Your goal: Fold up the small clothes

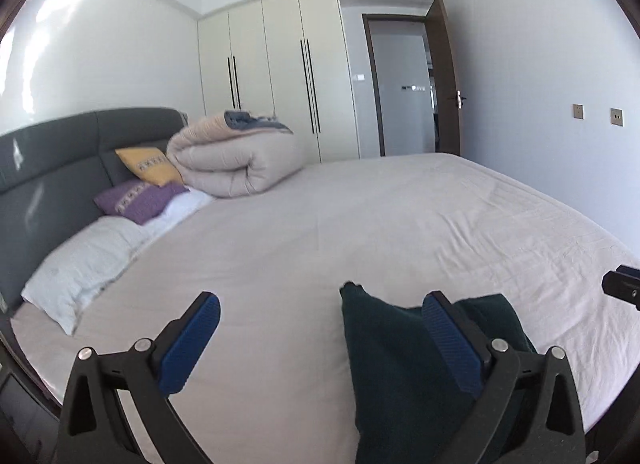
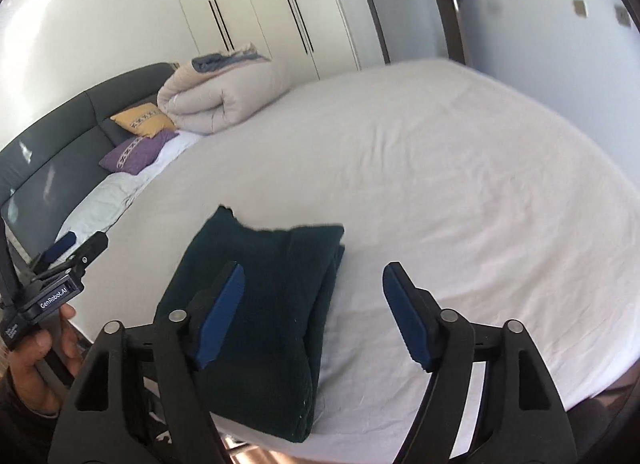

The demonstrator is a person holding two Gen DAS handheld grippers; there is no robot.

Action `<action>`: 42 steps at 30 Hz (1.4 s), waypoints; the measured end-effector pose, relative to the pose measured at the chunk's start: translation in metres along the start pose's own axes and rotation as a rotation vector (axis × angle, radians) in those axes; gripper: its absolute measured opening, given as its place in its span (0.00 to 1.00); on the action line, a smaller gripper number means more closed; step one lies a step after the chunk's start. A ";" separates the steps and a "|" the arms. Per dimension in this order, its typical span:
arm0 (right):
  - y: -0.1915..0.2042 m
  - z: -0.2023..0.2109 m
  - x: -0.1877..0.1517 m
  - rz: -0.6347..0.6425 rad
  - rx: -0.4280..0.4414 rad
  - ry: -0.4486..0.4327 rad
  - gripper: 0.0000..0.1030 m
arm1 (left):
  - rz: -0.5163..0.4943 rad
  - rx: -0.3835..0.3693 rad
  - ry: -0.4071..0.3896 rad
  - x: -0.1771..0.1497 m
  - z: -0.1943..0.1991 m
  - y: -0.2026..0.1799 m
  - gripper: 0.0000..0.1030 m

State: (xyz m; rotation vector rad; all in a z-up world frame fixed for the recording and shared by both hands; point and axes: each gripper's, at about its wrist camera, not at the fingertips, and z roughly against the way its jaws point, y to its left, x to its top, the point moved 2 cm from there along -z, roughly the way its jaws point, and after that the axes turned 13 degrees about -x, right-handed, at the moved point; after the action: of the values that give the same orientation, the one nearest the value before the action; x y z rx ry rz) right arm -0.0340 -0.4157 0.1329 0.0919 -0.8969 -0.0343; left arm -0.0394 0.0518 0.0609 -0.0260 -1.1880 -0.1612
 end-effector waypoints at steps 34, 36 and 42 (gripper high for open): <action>0.032 0.050 -0.032 0.030 -0.236 0.015 1.00 | 0.153 -0.085 0.330 -0.046 -0.019 -0.017 1.00; 0.038 0.046 -0.035 0.038 -0.234 0.017 1.00 | 0.165 -0.078 0.344 -0.049 -0.022 -0.014 1.00; 0.039 0.036 -0.031 0.045 -0.248 0.046 1.00 | 0.192 -0.063 0.377 -0.056 -0.030 -0.003 1.00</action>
State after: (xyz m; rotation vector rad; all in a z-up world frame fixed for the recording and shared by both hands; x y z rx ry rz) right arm -0.0814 -0.3770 0.1347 -0.1584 -0.8417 -0.1008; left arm -0.0326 0.0522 -0.0023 -0.1581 -0.7989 -0.0314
